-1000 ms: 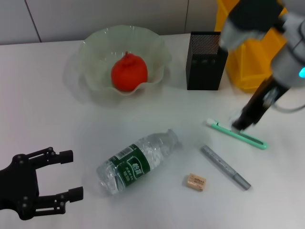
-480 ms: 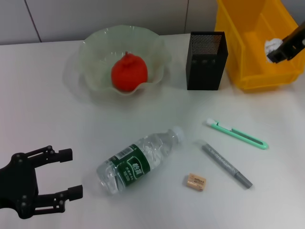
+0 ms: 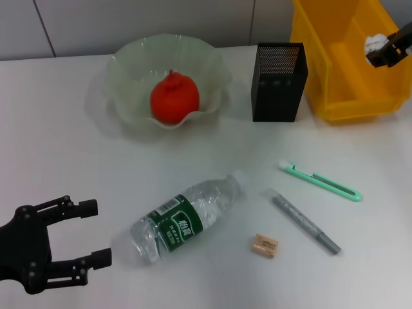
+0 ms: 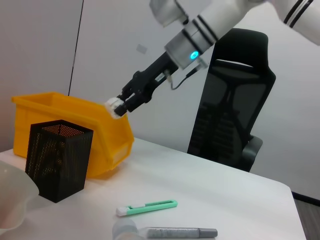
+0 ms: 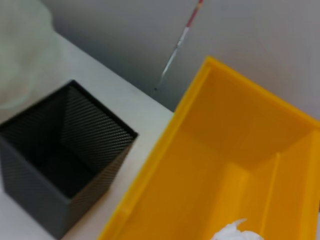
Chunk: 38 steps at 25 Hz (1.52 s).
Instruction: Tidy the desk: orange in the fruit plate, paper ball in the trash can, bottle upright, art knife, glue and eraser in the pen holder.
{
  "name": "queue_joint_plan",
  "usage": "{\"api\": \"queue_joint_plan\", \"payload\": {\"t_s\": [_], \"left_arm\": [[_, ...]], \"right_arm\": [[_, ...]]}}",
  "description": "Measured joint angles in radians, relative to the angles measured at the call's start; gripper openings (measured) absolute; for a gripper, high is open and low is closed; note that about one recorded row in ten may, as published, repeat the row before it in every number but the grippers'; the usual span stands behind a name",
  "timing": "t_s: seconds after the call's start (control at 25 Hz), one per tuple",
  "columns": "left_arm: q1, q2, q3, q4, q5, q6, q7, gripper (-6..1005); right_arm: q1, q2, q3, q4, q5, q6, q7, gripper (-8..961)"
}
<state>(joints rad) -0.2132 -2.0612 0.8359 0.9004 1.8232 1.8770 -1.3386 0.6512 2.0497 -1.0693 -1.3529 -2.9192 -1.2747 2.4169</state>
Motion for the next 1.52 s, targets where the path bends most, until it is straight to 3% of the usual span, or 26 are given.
{"api": "queue_joint_plan", "payload": {"t_s": [0.2,0.4,0.56,0.68,0.72,0.84,0.92,1.12,1.28,1.52], "left_arm": [[0.000,0.000,-0.001,0.000,0.000,0.000,-0.006,857],[0.000,0.000,-0.011,0.000,-0.001,0.002,-0.006,857],[0.000,0.000,-0.025,-0.002,-0.001,0.002,0.002,857],[0.001,0.000,-0.024,-0.002,-0.001,0.002,0.002,857],[0.001,0.000,-0.024,-0.002,-0.001,0.002,0.002,857],[0.001,0.000,-0.025,-0.002,-0.001,0.001,0.003,856],[0.000,0.001,-0.024,-0.002,-0.001,0.000,0.008,856],[-0.008,0.001,-0.025,-0.002,0.003,0.002,0.018,856],[-0.009,0.001,-0.024,-0.002,0.007,0.002,0.029,856],[-0.009,0.001,-0.022,-0.002,0.008,0.003,0.043,856]], "right_arm": [[0.003,0.002,0.006,0.047,0.004,0.059,-0.019,483],[0.003,0.014,-0.002,0.035,0.005,0.057,-0.021,668],[0.003,0.019,0.004,0.029,0.024,0.037,-0.024,724],[0.005,0.005,0.016,0.012,0.091,-0.053,-0.040,767],[0.005,-0.006,0.025,-0.017,0.135,-0.143,-0.046,781],[0.003,-0.008,0.029,-0.060,0.160,-0.234,-0.046,823],[0.002,-0.001,0.029,-0.123,0.162,-0.373,-0.040,819],[0.014,0.013,0.017,-0.164,0.161,-0.538,-0.006,818],[0.027,0.024,-0.009,-0.149,0.156,-0.606,0.004,819],[0.010,0.031,-0.150,-0.126,0.154,-0.631,0.065,819]]}}
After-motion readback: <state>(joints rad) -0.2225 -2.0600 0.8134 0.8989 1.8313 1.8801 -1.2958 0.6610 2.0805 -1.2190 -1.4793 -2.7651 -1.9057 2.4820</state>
